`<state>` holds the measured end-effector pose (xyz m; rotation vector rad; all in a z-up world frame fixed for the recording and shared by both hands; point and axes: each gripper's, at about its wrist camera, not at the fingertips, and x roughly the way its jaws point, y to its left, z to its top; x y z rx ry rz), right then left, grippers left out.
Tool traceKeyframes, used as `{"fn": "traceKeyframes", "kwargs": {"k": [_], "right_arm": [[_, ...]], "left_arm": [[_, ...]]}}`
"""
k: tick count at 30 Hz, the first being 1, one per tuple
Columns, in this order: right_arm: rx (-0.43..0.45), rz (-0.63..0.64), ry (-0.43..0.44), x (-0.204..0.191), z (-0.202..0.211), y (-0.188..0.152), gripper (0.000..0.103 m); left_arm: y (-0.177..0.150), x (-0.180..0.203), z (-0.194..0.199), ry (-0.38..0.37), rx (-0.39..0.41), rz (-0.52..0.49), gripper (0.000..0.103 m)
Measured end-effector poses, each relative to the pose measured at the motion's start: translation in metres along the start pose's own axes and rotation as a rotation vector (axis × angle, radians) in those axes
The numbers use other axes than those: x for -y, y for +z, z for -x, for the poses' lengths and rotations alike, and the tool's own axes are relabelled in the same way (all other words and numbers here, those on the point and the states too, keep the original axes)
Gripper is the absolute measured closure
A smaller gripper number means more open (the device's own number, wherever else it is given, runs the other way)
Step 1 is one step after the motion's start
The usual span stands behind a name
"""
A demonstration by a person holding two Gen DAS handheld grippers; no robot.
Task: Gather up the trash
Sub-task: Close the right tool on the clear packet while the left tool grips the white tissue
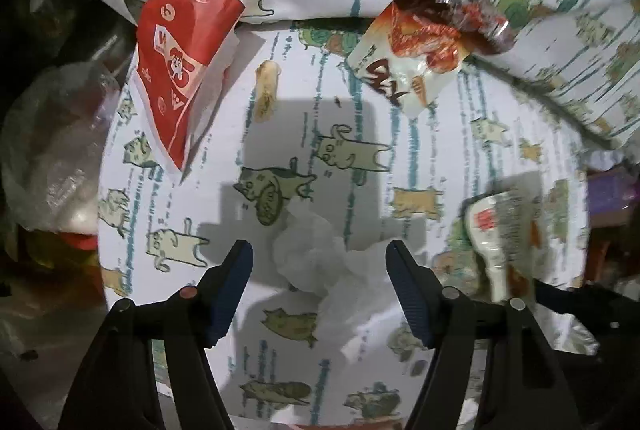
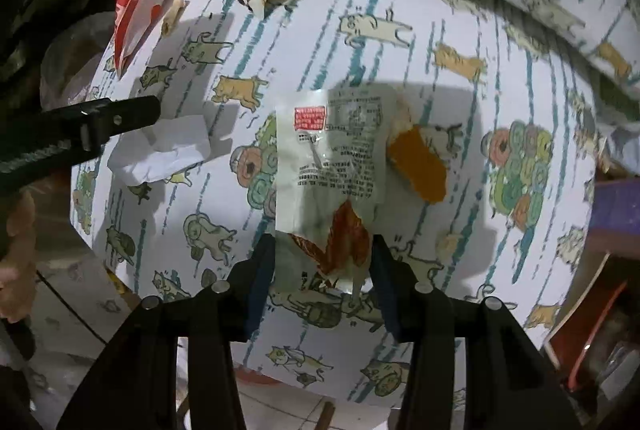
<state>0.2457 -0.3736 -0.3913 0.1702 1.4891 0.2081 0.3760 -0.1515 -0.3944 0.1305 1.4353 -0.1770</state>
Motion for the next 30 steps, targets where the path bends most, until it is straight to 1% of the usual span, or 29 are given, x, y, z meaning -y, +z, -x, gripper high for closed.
{"fn": "traceKeyframes", "kwargs": {"k": [1, 2, 4, 5, 6, 7, 9, 10, 11, 12, 13, 15, 16, 17, 19, 20, 22, 24, 25, 26, 27, 28, 29, 30], "right_arm": [[-0.006, -0.001, 0.012, 0.002, 0.0, -0.001, 0.055], [-0.014, 0.009, 0.022, 0.001, -0.002, 0.0, 0.049], [-0.031, 0.059, 0.013, -0.006, -0.007, -0.002, 0.039], [-0.022, 0.073, -0.015, -0.004, -0.005, -0.004, 0.037], [-0.008, 0.067, -0.044, -0.001, -0.003, -0.005, 0.036], [0.0, 0.054, -0.055, 0.003, -0.001, -0.004, 0.033], [0.015, 0.016, -0.038, 0.009, 0.0, -0.001, 0.031], [0.028, -0.002, -0.032, 0.013, 0.003, 0.002, 0.03], [0.042, -0.016, -0.037, 0.018, 0.006, 0.004, 0.028], [0.05, -0.017, -0.05, 0.019, 0.008, 0.01, 0.026], [0.059, -0.006, -0.07, 0.019, 0.01, 0.012, 0.025], [0.066, 0.03, -0.108, 0.013, 0.008, 0.016, 0.024], [0.052, 0.047, -0.125, 0.009, 0.005, 0.017, 0.024], [0.037, 0.063, -0.128, 0.006, 0.004, 0.017, 0.024], [0.03, 0.083, -0.136, 0.004, 0.003, 0.018, 0.024], [0.028, 0.084, -0.149, 0.005, 0.002, 0.018, 0.024], [0.023, 0.084, -0.157, 0.003, 0.001, 0.02, 0.026], [0.017, 0.074, -0.155, -0.003, -0.005, 0.025, 0.043], [0.011, 0.069, -0.157, -0.003, -0.007, 0.026, 0.046], [0.024, 0.062, -0.155, -0.001, -0.002, 0.028, 0.051], [0.04, 0.054, -0.154, 0.0, 0.003, 0.031, 0.052], [0.058, 0.045, -0.153, -0.001, 0.008, 0.034, 0.053], [0.081, 0.037, -0.146, 0.0, 0.015, 0.035, 0.054], [0.108, 0.03, -0.131, -0.007, 0.024, 0.037, 0.057]], "left_arm": [[0.0, 0.002, -0.003, 0.029, -0.011, -0.01, 0.032], [0.0, 0.004, -0.008, 0.05, -0.023, -0.024, 0.032], [-0.001, 0.005, -0.016, 0.043, -0.042, -0.047, 0.032], [-0.002, 0.004, -0.019, 0.046, -0.054, -0.045, 0.032], [-0.003, 0.003, -0.022, 0.034, -0.069, -0.027, 0.032], [-0.005, 0.002, -0.024, -0.001, -0.084, -0.011, 0.032], [-0.009, 0.002, -0.029, -0.09, -0.131, 0.01, 0.032], [-0.011, 0.002, -0.029, -0.095, -0.128, 0.009, 0.036], [-0.014, 0.004, -0.028, -0.08, -0.128, -0.007, 0.05], [-0.016, 0.007, -0.027, -0.047, -0.128, -0.033, 0.058], [-0.021, 0.011, -0.026, -0.025, -0.121, -0.055, 0.07], [-0.024, 0.01, -0.024, -0.045, -0.118, -0.051, 0.077], [-0.025, 0.009, -0.023, -0.052, -0.118, -0.044, 0.083], [-0.025, 0.007, -0.021, -0.056, -0.113, -0.038, 0.086], [-0.023, 0.001, -0.011, -0.048, -0.088, -0.041, 0.087], [-0.022, 0.0, -0.004, -0.04, -0.063, -0.042, 0.087], [-0.019, -0.003, 0.011, -0.052, -0.013, -0.042, 0.087], [-0.019, -0.008, 0.032, -0.112, 0.068, -0.035, 0.087], [-0.019, -0.009, 0.039, -0.122, 0.097, -0.034, 0.087], [-0.019, -0.012, 0.05, -0.131, 0.139, -0.033, 0.087], [-0.018, -0.014, 0.06, -0.136, 0.179, -0.035, 0.087], [-0.01, -0.016, 0.065, -0.136, 0.204, -0.035, 0.087], [-0.01, -0.019, 0.074, -0.131, 0.242, -0.031, 0.087], [-0.011, -0.021, 0.083, -0.125, 0.278, -0.026, 0.087]]}}
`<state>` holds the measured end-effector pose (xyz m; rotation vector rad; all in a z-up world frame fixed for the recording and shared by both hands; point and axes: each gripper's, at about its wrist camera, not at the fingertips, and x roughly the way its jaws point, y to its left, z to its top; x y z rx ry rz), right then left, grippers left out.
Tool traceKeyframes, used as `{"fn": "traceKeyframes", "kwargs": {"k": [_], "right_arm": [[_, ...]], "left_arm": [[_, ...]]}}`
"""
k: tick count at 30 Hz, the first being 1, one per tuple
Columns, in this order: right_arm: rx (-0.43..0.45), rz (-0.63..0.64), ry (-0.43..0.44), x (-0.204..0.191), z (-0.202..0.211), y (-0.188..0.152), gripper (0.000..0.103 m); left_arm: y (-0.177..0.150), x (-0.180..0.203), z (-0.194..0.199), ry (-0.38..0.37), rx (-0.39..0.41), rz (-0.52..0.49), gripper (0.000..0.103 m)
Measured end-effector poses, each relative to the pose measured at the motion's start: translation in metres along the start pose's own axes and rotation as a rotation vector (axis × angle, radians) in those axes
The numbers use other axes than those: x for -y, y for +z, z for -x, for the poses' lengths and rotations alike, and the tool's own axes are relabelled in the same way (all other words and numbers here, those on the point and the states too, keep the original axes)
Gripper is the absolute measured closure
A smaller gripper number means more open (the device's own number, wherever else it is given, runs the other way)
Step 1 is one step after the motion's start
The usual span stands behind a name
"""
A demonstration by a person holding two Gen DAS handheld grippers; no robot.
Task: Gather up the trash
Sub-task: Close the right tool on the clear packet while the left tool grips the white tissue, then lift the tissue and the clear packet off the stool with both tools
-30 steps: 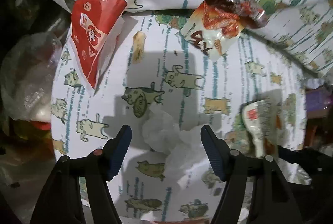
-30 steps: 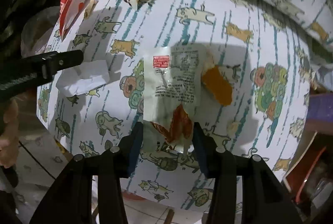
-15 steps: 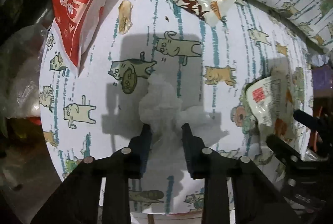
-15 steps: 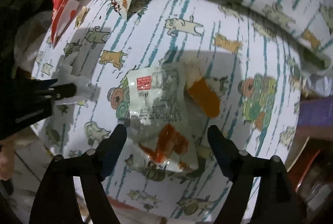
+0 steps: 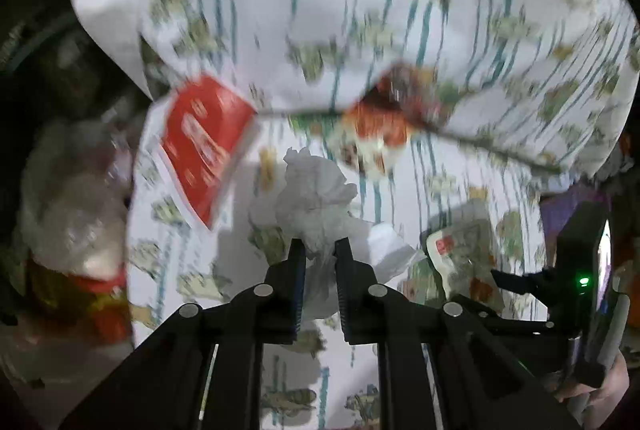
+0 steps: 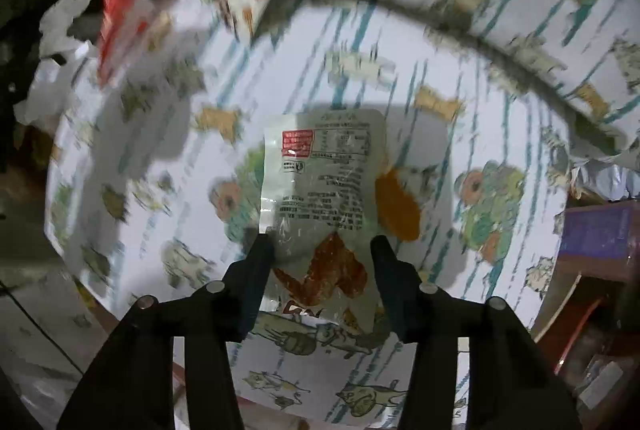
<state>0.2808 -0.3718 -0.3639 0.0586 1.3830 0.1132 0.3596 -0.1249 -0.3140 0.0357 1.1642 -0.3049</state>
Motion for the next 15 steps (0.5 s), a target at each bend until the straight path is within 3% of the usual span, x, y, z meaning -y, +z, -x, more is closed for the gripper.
{"fn": "traceKeyframes", "kwargs": {"k": [1, 2, 6, 10, 12, 14, 15], "right_arm": [[0.03, -0.008, 0.015, -0.003, 0.01, 0.003, 0.084], [0.052, -0.017, 0.039, -0.003, 0.018, 0.005, 0.088], [0.121, -0.007, 0.058, -0.018, 0.033, 0.004, 0.088], [0.115, -0.057, 0.037, -0.034, 0.004, 0.007, 0.086], [0.103, -0.086, 0.062, -0.041, -0.005, 0.007, 0.077], [0.089, -0.122, 0.051, -0.038, -0.016, 0.01, 0.025], [0.096, -0.139, 0.043, -0.054, -0.029, 0.005, 0.02]], "left_arm": [[0.004, 0.004, 0.005, 0.011, 0.028, -0.002, 0.087], [0.006, 0.001, 0.011, 0.024, 0.06, -0.007, 0.087], [0.008, 0.002, 0.035, 0.087, 0.192, -0.058, 0.087], [0.004, 0.0, 0.045, 0.075, 0.214, -0.049, 0.087], [0.004, -0.005, 0.046, 0.066, 0.205, -0.032, 0.087], [0.005, -0.007, 0.047, 0.074, 0.207, -0.027, 0.087], [0.006, -0.009, 0.047, 0.086, 0.205, -0.028, 0.087]]}}
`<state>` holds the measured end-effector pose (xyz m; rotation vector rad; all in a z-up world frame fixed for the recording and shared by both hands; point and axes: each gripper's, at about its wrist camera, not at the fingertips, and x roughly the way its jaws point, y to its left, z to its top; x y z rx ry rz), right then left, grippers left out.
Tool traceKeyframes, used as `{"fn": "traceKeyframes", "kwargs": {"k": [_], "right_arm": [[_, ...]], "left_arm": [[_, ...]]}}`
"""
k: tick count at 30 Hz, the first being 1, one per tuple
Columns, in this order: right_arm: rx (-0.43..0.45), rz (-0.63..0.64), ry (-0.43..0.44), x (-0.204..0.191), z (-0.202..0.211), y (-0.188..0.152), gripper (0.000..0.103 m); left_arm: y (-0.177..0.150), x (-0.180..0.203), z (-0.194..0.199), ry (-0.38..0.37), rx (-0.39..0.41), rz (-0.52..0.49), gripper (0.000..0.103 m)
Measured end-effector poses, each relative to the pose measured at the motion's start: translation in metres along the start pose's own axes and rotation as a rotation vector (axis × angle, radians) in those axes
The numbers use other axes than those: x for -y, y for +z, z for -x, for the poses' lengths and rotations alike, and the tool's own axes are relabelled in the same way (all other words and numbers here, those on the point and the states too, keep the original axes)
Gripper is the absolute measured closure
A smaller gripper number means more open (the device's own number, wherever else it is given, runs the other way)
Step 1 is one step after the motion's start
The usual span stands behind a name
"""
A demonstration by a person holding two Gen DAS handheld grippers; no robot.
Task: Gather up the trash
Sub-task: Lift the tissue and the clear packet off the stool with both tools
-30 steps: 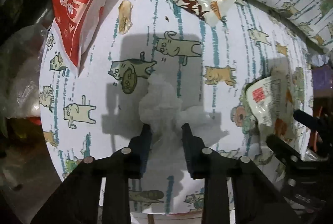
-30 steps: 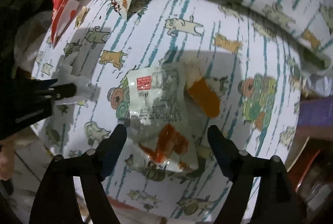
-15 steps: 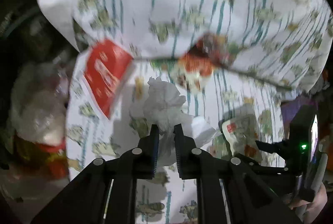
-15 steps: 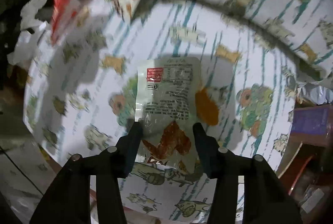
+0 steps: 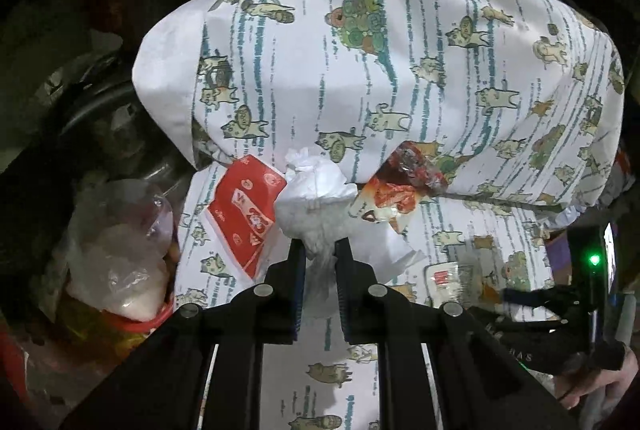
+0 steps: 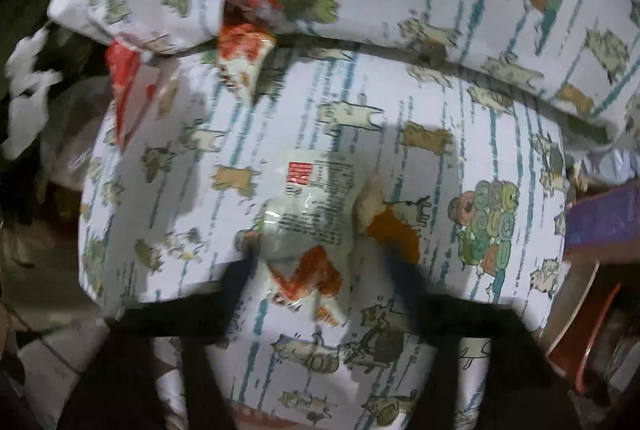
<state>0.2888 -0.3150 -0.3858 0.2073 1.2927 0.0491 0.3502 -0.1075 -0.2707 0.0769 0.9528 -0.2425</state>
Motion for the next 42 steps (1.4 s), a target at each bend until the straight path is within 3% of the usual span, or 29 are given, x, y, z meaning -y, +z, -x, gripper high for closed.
{"fn": "traceKeyframes", "kwargs": {"k": [8, 19, 21, 24, 31, 42], "right_arm": [[-0.07, -0.042, -0.057, -0.021, -0.047, -0.004, 0.019], [-0.162, 0.098, -0.148, -0.066, -0.068, -0.001, 0.019], [-0.179, 0.082, -0.128, -0.065, -0.069, 0.0, 0.021], [-0.168, 0.052, -0.126, -0.057, -0.063, 0.003, 0.038], [-0.166, 0.009, -0.084, -0.039, -0.045, 0.012, 0.054], [-0.081, 0.061, 0.004, -0.027, 0.008, 0.002, 0.054]], "left_arm": [[-0.004, 0.0, -0.013, 0.044, -0.028, -0.006, 0.087], [0.0, -0.008, -0.016, 0.067, -0.029, 0.012, 0.087], [0.0, -0.009, -0.016, 0.068, -0.03, 0.015, 0.087], [0.001, -0.01, -0.015, 0.065, -0.031, 0.018, 0.087], [-0.001, -0.011, -0.013, 0.074, -0.028, 0.018, 0.087], [-0.005, -0.007, -0.01, 0.076, -0.023, -0.004, 0.087]]}}
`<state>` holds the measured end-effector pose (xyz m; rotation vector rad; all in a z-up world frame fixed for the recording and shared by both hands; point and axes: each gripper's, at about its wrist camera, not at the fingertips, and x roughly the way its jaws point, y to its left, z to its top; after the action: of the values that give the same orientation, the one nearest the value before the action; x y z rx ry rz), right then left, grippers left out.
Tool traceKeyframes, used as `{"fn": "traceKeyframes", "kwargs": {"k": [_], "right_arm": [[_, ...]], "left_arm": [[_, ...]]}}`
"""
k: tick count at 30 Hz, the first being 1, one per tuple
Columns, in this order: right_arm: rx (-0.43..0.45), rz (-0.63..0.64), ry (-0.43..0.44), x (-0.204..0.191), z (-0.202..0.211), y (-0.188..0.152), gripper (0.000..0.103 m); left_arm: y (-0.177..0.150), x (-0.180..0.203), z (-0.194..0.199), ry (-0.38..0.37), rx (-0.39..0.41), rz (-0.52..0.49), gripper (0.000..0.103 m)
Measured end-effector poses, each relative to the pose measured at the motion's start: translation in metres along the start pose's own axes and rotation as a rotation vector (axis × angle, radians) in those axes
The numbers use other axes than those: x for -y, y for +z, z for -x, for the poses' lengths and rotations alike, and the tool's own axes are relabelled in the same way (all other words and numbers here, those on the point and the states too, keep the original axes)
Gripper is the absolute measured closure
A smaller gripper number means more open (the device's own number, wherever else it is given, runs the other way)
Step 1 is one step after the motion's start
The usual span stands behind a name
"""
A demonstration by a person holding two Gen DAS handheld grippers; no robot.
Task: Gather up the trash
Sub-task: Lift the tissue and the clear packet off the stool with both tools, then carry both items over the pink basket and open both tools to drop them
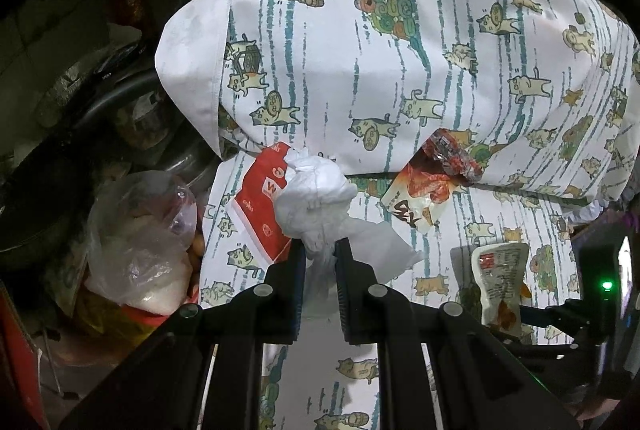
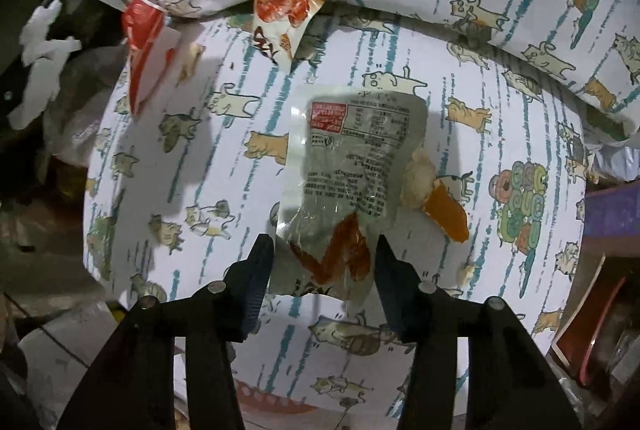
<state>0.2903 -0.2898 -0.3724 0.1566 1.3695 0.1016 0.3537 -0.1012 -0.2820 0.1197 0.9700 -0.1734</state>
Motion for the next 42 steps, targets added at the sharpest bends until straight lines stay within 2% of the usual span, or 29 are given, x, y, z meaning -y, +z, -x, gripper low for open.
{"fn": "traceKeyframes", "kwargs": {"k": [5, 11, 14, 17, 19, 22, 28, 32, 37, 42], "right_arm": [[0.041, 0.012, 0.019, 0.024, 0.038, -0.003, 0.054], [0.164, 0.022, 0.072, 0.0, 0.093, -0.027, 0.054], [0.241, 0.04, 0.088, -0.018, 0.123, -0.043, 0.054], [0.316, 0.074, 0.078, -0.038, 0.151, -0.062, 0.054], [0.361, 0.096, 0.069, -0.049, 0.17, -0.08, 0.053], [0.395, 0.111, 0.104, -0.062, 0.195, -0.105, 0.053], [0.48, 0.159, 0.13, -0.08, 0.234, -0.15, 0.053], [0.514, 0.159, 0.158, -0.085, 0.242, -0.173, 0.051], [0.465, 0.131, 0.174, -0.082, 0.218, -0.186, 0.051], [0.377, 0.049, 0.177, -0.061, 0.171, -0.198, 0.051]], "left_arm": [[-0.004, -0.001, 0.012, -0.008, 0.023, -0.013, 0.087], [-0.02, -0.013, 0.053, -0.069, 0.062, 0.017, 0.087], [-0.032, -0.016, 0.092, -0.028, 0.145, 0.038, 0.087], [-0.042, -0.014, 0.138, -0.088, 0.21, 0.051, 0.087], [-0.05, -0.013, 0.171, -0.093, 0.257, 0.049, 0.087], [-0.067, -0.013, 0.21, -0.109, 0.288, 0.045, 0.087], [-0.099, -0.01, 0.248, -0.145, 0.287, 0.043, 0.087], [-0.123, -0.006, 0.252, -0.162, 0.248, 0.055, 0.087], [-0.144, 0.004, 0.231, -0.176, 0.148, 0.053, 0.087], [-0.166, 0.007, 0.203, -0.183, 0.055, 0.104, 0.087]]}}
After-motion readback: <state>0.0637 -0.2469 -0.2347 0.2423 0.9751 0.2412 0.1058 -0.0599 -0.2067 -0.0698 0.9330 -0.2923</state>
